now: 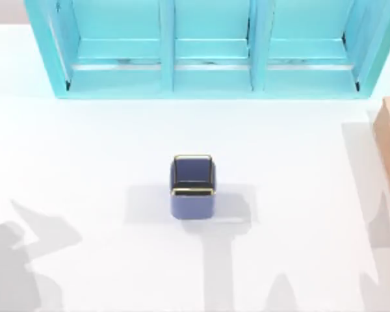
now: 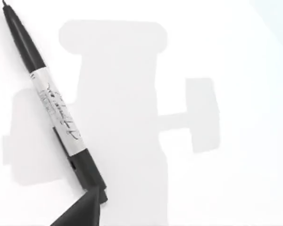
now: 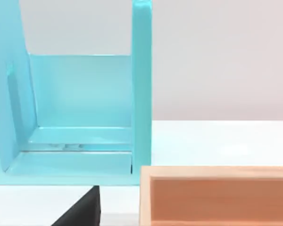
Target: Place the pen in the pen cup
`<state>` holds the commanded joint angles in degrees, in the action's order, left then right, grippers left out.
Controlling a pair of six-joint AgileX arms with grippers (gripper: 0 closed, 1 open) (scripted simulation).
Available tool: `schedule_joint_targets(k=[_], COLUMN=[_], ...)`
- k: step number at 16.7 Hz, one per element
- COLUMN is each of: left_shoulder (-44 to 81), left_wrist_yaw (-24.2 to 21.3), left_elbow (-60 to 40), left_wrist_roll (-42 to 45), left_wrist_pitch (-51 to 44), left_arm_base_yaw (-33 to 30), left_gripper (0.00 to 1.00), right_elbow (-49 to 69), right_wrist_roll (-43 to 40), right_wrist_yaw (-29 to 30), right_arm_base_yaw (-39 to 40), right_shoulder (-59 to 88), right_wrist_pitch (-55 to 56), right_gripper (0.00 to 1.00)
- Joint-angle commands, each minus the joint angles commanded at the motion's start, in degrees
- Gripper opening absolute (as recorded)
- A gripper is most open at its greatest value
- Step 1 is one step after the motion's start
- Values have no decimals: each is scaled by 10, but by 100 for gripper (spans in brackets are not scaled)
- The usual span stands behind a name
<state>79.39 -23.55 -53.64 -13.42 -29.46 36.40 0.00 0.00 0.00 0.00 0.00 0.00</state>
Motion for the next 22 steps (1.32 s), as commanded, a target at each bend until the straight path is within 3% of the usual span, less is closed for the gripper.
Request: schedule_joint_targets(k=[5, 9, 17, 22], left_shoulder=[200, 287, 300, 368], left_wrist_yaw=[-63, -90, -91, -84], left_elbow=[-112, -155, -155, -137], left_wrist_roll=[-29, -41, -48, -97], left_wrist_pitch=[-80, -116, -109, 10], left_arm_base_yaw=[79, 113, 110, 68], left_gripper=[100, 100, 100, 100], right_elbow=[0, 0, 0, 0], right_wrist_roll=[0, 0, 0, 0], right_wrist_yaw=[0, 0, 0, 0], right_arm_base_yaw=[0, 0, 0, 0], right_shoulder=[0, 0, 0, 0], right_wrist_pitch=[0, 0, 0, 0], right_gripper=[100, 100, 100, 100])
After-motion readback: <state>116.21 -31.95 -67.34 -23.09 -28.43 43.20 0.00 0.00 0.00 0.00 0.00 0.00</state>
